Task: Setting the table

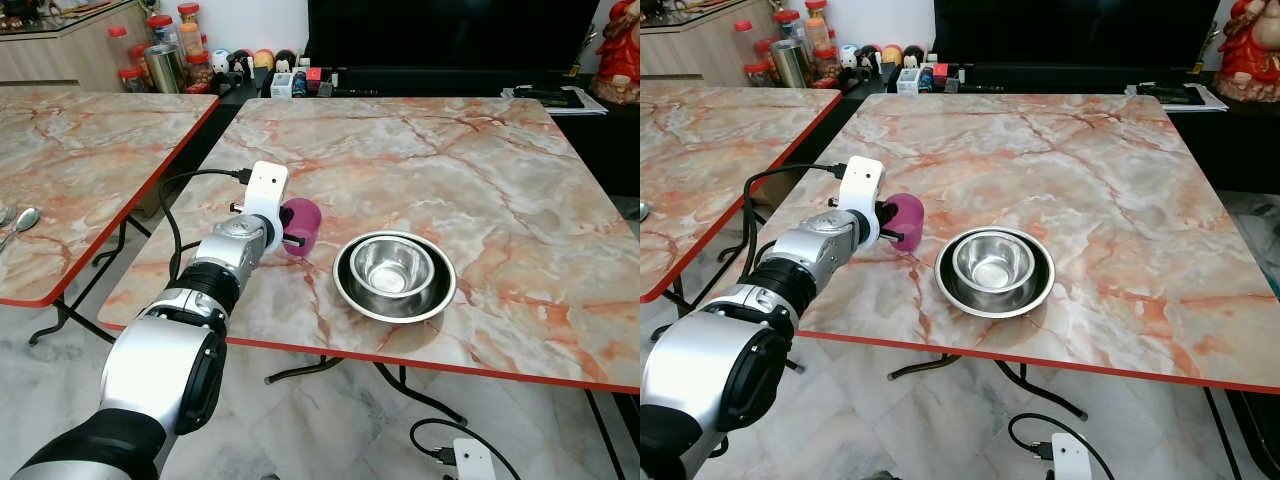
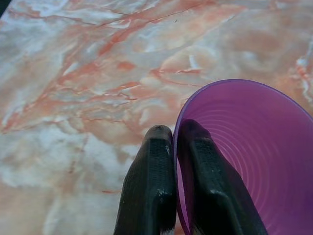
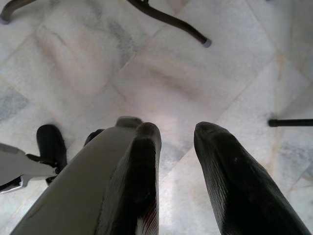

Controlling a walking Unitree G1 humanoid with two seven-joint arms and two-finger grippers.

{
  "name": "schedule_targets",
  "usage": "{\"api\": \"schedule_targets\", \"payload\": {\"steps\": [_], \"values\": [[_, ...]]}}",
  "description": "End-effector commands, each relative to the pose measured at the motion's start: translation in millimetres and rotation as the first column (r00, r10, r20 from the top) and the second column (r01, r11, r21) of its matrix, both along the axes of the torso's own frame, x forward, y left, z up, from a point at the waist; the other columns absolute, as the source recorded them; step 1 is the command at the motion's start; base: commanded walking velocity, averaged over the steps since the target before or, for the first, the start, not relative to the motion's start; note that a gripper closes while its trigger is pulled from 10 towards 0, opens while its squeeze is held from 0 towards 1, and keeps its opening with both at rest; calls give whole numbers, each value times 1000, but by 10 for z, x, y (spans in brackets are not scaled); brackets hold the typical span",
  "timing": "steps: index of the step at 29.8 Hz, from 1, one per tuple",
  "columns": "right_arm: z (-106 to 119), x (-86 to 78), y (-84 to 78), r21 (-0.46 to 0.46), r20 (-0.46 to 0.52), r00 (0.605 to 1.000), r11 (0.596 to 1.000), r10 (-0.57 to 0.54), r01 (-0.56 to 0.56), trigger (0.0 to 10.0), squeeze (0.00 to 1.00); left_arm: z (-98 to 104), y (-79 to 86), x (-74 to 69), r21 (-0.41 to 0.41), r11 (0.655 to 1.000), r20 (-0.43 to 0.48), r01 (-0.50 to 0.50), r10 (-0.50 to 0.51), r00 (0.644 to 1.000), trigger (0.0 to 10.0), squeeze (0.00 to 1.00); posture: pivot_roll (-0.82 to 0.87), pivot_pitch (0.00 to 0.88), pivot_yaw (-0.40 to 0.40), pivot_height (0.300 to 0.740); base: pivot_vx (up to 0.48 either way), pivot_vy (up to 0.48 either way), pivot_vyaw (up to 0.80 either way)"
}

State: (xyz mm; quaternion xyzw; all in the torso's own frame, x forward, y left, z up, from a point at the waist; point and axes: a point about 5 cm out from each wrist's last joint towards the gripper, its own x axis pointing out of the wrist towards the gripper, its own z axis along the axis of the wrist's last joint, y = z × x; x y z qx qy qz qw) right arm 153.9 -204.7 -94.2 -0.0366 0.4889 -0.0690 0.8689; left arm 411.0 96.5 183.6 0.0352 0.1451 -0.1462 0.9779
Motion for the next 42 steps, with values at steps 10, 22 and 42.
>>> {"api": "schedule_targets", "payload": {"steps": [10, 22, 42], "values": [[-6, -6, 19, 11, -1, 1000, 1000, -12, 12, 10000, 0, 68, -6, 22, -8, 1000, 6, 0, 0, 1000, 10000, 0, -74, 0, 52, 693, 0, 0, 0], [-13, -18, 33, 15, -6, 1000, 1000, -14, 14, 10000, 0, -20, -45, -7, -17, 1000, -24, 23, -23, 999, 10000, 1000, -78, 0, 60, 693, 0, 0, 0], [-12, -11, 41, 14, -8, 1000, 1000, -5, 5, 10000, 0, 41, 10, 19, -18, 1000, 35, -25, 25, 999, 10000, 0, -65, 0, 52, 693, 0, 0, 0]]}}
